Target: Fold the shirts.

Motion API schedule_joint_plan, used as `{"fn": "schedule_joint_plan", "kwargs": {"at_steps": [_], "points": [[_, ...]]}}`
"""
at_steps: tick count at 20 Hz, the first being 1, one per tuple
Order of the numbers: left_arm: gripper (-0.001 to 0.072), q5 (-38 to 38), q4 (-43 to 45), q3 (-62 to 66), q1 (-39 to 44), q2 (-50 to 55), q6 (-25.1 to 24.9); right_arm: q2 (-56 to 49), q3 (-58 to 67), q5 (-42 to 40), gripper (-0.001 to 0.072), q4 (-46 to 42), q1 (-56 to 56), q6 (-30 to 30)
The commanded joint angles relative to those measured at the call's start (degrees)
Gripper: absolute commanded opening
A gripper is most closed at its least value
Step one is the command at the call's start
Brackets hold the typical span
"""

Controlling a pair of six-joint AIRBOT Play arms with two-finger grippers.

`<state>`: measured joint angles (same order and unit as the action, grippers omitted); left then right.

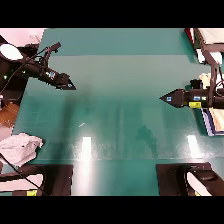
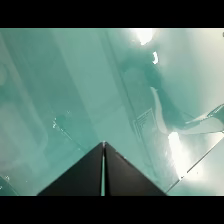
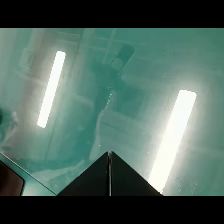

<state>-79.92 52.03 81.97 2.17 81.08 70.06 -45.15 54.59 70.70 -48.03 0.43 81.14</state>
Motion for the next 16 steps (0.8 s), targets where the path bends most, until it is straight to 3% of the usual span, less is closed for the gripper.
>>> {"fn": "schedule_joint_plan", "kwargs": {"at_steps": [1, 12, 16], "points": [[0.0023, 0.0, 0.02, 0.0, -0.02, 0.04, 0.0, 0.04, -0.04, -0.04, 0.0015, 0.0, 0.04, 0.02], [0.0023, 0.26, 0.0, 0.0, -0.02, 0.04, 0.0, 0.04, -0.04, 0.7, 0.0014, 0.0, 0.07, 0.02], [0.0022, 4.61, 0.02, 0.07, -0.04, 0.02, 0.15, 0.07, -0.04, 1.55, 0.0015, 0.02, 0.04, 0.02]]}}
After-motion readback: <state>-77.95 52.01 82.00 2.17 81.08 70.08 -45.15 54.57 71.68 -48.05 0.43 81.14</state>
